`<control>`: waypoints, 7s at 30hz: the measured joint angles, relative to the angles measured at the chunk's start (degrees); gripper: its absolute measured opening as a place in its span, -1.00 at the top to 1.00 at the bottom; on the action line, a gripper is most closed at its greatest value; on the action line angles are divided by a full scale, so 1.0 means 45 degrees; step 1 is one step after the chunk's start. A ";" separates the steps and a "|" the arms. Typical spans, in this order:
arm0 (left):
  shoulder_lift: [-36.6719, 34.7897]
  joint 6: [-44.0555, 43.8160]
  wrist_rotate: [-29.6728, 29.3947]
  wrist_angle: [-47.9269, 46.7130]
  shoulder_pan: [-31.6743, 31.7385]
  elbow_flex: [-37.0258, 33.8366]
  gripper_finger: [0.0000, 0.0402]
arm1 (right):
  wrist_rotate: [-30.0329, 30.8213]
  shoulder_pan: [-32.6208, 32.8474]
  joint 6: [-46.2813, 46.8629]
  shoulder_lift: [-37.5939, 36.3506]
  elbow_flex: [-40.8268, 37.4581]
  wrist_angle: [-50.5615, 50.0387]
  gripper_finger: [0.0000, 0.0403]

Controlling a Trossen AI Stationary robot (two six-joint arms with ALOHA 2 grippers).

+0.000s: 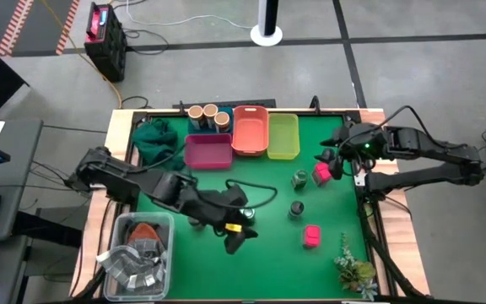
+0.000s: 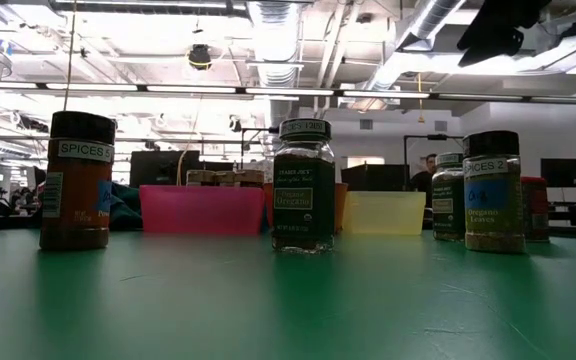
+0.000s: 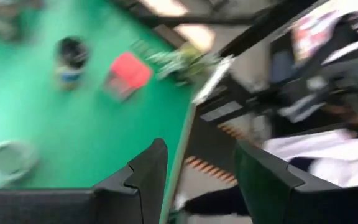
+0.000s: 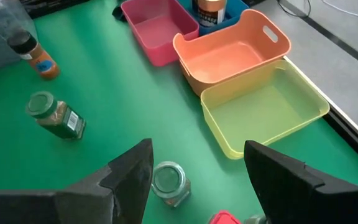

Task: Sort spices by type
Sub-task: Put the bottom left black seasoning bottle into the red bin, then put the top black seasoning bottle into the red bin

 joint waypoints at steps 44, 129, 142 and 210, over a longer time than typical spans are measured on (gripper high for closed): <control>0.0460 0.3197 0.2375 -0.7002 0.1645 -0.5697 -0.49 | 0.0000 0.0000 -0.0236 -0.0024 0.0000 0.0532 -0.39; 0.1903 1.1797 0.0932 -0.8470 1.2039 -0.3901 -0.54 | 0.0064 -0.0042 0.0977 0.1316 -0.0107 -0.0048 -0.39; 0.1893 1.1017 -0.0177 -0.9406 1.1526 -0.0429 -0.51 | -0.0274 -0.4527 -0.0270 0.1911 -0.0828 -0.1575 -0.39; 0.1893 1.0717 -0.0368 -0.9916 1.0239 0.3151 -0.51 | -0.2548 -0.7184 -0.0243 0.3410 -0.2639 -0.0396 -0.13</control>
